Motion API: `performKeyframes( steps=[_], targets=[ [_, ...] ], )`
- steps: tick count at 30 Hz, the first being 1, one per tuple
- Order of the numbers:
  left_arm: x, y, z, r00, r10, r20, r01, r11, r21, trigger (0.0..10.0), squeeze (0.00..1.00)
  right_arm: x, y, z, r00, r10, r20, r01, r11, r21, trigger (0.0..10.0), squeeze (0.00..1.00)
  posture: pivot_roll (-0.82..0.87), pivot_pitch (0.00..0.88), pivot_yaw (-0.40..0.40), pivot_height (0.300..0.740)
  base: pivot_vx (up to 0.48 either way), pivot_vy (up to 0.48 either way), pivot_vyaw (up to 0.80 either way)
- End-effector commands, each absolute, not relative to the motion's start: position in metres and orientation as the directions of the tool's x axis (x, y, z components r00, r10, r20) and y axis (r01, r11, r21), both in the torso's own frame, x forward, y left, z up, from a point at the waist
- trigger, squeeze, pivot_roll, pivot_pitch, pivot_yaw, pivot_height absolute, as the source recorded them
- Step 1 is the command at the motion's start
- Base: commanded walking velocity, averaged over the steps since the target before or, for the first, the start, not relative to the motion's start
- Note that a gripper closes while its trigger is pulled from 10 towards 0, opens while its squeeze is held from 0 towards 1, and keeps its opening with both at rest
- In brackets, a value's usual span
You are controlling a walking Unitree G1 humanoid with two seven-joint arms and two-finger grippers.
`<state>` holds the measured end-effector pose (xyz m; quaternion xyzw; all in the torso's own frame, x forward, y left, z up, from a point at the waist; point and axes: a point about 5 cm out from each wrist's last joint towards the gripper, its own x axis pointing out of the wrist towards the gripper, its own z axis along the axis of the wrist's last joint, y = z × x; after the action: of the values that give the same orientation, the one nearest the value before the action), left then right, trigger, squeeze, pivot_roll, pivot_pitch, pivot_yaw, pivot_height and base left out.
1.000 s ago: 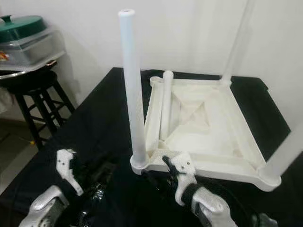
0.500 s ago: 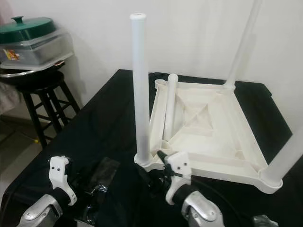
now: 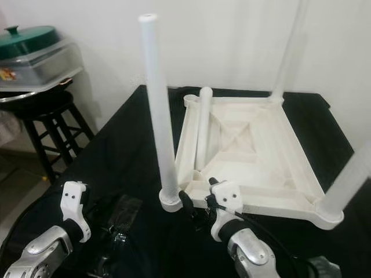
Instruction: Building children table
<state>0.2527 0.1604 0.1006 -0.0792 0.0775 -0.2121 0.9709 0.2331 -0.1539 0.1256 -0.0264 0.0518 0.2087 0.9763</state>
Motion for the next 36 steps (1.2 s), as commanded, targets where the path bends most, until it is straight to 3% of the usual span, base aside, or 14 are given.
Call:
performKeyframes(
  steps=[1, 23, 31, 36],
  targets=[
    [0.253, 0.162, 0.096, 0.892, -0.425, -0.151, 0.398, 0.899, -0.181, 10.0, 0.0, 0.234, -0.152, 0.126, 0.901, 0.424, -0.097, -0.428, 0.903, -0.025, 10.0, 0.0, -0.13, 0.0, 0.093, 0.74, 0.0, -0.472, 0.0],
    [0.262, 0.153, 0.097, 0.875, -0.467, -0.128, 0.438, 0.876, -0.201, 10.0, 0.0, 0.241, -0.142, 0.117, 0.827, 0.55, -0.115, -0.555, 0.832, -0.005, 10.0, 0.0, -0.13, 0.0, 0.059, 0.74, 0.0, -0.472, 0.0],
    [0.264, 0.153, 0.097, 0.876, -0.465, -0.127, 0.436, 0.877, -0.201, 10.0, 0.0, 0.239, -0.136, 0.12, 0.766, 0.637, -0.089, -0.639, 0.769, 0.004, 10.0, 0.0, -0.12, 0.0, 0.058, 0.74, 0.0, -0.472, 0.0],
    [0.268, 0.157, 0.096, 0.897, -0.419, -0.143, 0.39, 0.9, -0.195, 10.0, 0.0, 0.237, -0.135, 0.124, 0.72, 0.69, -0.068, -0.692, 0.722, 0.009, 10.0, 0.0, -0.12, 0.0, 0.058, 0.74, 0.0, 0.0, 0.0]
  ],
)
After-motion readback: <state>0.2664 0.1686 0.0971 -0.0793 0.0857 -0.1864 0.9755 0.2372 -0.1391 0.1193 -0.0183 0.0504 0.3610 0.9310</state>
